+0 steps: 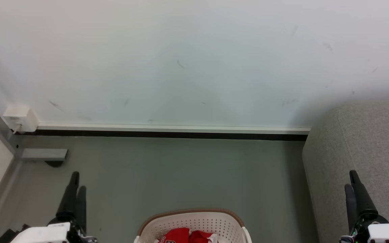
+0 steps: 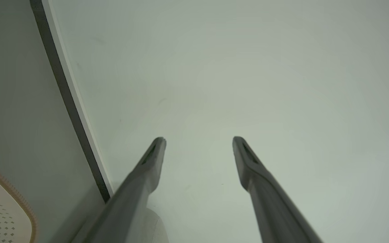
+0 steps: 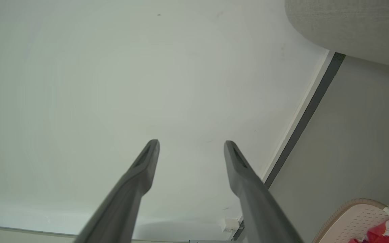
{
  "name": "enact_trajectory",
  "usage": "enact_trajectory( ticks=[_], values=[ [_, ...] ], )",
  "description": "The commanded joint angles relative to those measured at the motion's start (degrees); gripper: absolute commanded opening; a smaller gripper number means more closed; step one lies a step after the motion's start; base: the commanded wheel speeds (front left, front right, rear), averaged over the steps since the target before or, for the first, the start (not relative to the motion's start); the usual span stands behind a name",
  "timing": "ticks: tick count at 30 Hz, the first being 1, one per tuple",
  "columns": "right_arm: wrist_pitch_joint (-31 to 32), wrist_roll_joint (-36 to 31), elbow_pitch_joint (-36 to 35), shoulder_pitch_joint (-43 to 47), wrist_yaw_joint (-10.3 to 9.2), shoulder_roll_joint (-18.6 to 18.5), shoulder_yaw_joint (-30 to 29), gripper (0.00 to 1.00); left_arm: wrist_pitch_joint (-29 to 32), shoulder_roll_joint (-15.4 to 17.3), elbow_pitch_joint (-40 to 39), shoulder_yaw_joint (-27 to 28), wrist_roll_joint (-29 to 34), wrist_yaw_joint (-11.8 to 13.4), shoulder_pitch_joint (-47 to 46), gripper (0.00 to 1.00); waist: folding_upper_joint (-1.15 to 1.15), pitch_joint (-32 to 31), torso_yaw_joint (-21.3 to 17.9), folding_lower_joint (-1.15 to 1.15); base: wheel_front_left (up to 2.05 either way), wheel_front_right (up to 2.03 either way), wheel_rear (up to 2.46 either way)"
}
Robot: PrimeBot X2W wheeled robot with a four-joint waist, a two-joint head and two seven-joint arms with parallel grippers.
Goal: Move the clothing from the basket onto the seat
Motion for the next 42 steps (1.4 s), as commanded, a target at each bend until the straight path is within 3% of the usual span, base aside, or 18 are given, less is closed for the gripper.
enact_trajectory(
  ticks=[1,21,35,42],
  values=[
    [-0.1,-2.7,-1.4,-1.9,-0.02,0.0,-0.8,1.0,-0.8,0.3,-1.6,0.3,2.7,-0.5,-1.2,1.0,0.0,0.1,0.0,0.0,0.0,0.0,0.0],
    [-0.2,-25.7,-2.6,-2.9,-0.04,2.4,-2.8,1.0,-5.1,0.4,-4.7,0.9,24.3,-1.9,-1.2,1.0,0.0,0.2,0.4,0.0,0.0,0.0,0.0],
    [-0.2,-50.4,2.0,-2.7,-0.05,4.0,-4.7,1.0,-7.7,0.5,-4.4,-2.7,47.6,0.3,0.5,1.0,0.0,-0.5,0.5,0.0,0.0,0.0,0.0],
    [-0.3,-59.8,4.4,-2.8,-0.06,5.4,-5.2,1.0,-9.0,1.1,-2.9,-4.3,55.0,1.0,0.8,1.0,0.0,-0.9,0.5,0.0,0.0,0.0,0.0]
  ],
)
